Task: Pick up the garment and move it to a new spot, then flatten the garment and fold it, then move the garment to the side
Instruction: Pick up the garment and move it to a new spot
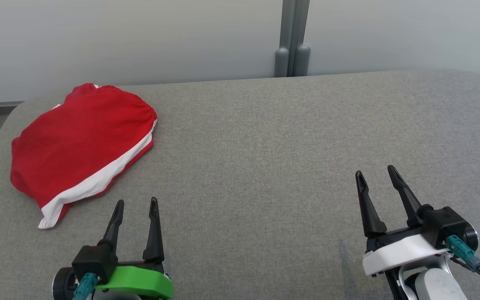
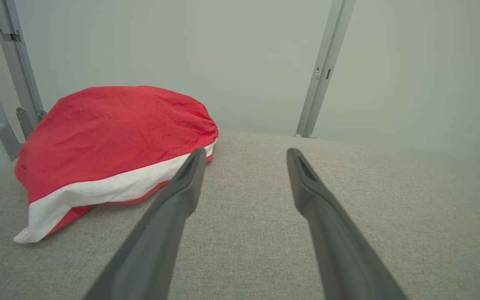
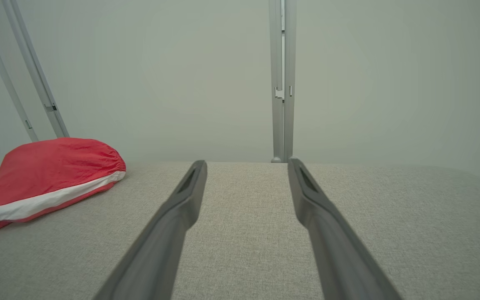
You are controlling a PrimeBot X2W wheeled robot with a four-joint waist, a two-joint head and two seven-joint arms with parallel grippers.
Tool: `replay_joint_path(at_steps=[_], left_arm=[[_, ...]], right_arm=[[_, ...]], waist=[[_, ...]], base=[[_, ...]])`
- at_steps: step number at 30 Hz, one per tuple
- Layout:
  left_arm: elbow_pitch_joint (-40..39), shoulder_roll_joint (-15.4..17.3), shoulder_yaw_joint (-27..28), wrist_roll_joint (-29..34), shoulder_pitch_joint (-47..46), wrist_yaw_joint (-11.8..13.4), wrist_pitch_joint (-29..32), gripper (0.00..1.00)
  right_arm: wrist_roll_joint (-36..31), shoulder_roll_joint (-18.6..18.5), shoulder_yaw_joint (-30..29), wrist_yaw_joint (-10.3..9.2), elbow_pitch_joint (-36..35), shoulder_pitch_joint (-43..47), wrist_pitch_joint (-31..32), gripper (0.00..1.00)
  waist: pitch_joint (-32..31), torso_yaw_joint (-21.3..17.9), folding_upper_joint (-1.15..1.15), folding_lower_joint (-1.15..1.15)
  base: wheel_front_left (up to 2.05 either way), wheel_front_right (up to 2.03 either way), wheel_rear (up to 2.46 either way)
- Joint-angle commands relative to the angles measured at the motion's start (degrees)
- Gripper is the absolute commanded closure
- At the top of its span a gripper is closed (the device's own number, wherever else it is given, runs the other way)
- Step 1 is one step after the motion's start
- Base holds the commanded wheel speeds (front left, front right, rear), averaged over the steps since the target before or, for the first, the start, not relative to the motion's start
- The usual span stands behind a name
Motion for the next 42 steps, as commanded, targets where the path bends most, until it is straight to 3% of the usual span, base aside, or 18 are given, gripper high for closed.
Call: replay_joint_path(at_steps=[1, 17, 23, 36, 42], left_arm=[[0.0, 0.3, 0.1, -0.4, 0.1, 0.3, 0.0, 0.0], [0.1, 0.3, -0.1, -0.6, -0.5, 0.5, 0.0, 0.0], [-0.2, 0.3, -0.3, -0.8, -0.9, 0.8, 0.0, 0.0], [-0.7, 0.3, 0.6, 0.1, -0.3, 1.0, 0.0, 0.0], [-3.3, 0.2, 2.7, -0.5, 1.4, 2.5, 0.0, 0.0]], right_arm=[[0.5, -0.3, -0.1, 0.02, 0.2, -0.5, -0.2, 0.0], [0.5, -0.3, -0.5, 0.02, 0.3, 0.3, -0.2, 0.0], [-0.1, -0.3, -1.1, 0.02, -0.4, 0.8, -0.2, 0.0], [0.1, -0.3, -0.6, 0.01, -1.4, 1.9, -0.2, 0.0], [-0.7, -0.3, 2.1, 0.01, 0.2, -0.8, -0.2, 0.0]], waist=[[0.0, 0.0, 0.0, 0.0], [0.0, 1.9, 0.0, 0.0], [0.1, 7.7, 0.0, 0.0], [0.1, 25.8, 0.0, 0.0], [1.9, 26.9, 0.0, 0.0]], base=[[0.0, 0.0, 0.0], [0.0, 0.0, 0.0], [0.0, 0.0, 0.0], [0.0, 0.0, 0.0], [0.0, 0.0, 0.0]])
